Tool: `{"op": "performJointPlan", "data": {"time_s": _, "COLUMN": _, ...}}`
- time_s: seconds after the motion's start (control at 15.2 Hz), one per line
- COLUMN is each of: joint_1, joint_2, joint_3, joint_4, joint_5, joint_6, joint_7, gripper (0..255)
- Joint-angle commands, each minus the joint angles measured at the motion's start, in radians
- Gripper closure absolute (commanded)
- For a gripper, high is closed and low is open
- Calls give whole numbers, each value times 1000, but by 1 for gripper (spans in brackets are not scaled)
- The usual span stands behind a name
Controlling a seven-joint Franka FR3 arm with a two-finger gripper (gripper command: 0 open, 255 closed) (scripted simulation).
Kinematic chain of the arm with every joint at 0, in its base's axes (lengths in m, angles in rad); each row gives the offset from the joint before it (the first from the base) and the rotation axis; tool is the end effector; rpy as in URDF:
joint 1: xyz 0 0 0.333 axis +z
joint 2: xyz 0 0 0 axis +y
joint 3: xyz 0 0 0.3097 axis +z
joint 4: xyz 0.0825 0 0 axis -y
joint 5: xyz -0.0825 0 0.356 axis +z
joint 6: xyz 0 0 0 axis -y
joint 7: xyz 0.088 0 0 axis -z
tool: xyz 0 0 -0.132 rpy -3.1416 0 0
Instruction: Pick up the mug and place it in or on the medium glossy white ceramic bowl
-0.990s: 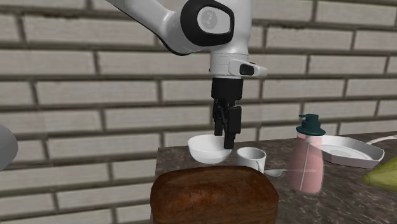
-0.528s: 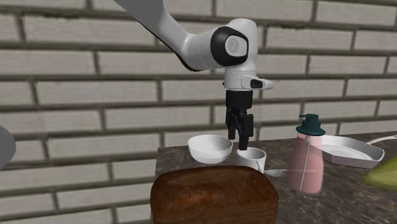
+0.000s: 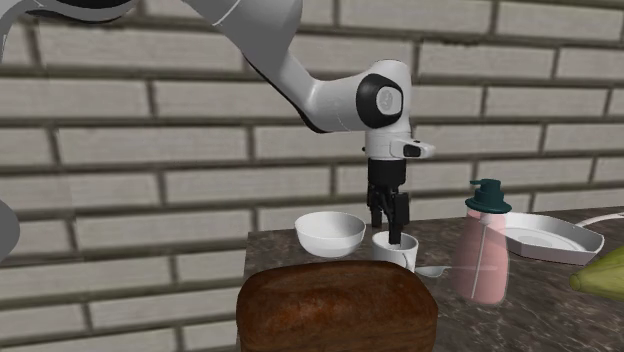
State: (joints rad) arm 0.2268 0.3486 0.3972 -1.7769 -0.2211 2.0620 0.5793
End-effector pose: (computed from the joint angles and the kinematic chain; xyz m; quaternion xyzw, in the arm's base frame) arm 0.5132 0.3291 0.3557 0.9972 0.0665 0.0041 0.0337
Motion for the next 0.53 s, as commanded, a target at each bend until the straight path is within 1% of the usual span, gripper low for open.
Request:
{"op": "performJointPlan", "data": {"time_s": 0.0, "joint_1": 1, "joint_2": 12, "joint_3": -3, "joint_4": -15, "joint_5": -8, "joint_6": 26, "joint_7": 5, "gripper": 0}}
{"op": "performJointPlan", "data": {"time_s": 0.2, "joint_1": 2, "joint_2": 27, "joint_3": -7, "joint_4": -30, "joint_5": -16, "joint_6": 55, "joint_7": 11, "gripper": 0}}
{"op": "performJointPlan", "data": {"time_s": 0.46, "joint_1": 2, "joint_2": 27, "joint_3": -7, "joint_4": -30, "joint_5": -16, "joint_6": 55, "joint_7": 11, "gripper": 0}}
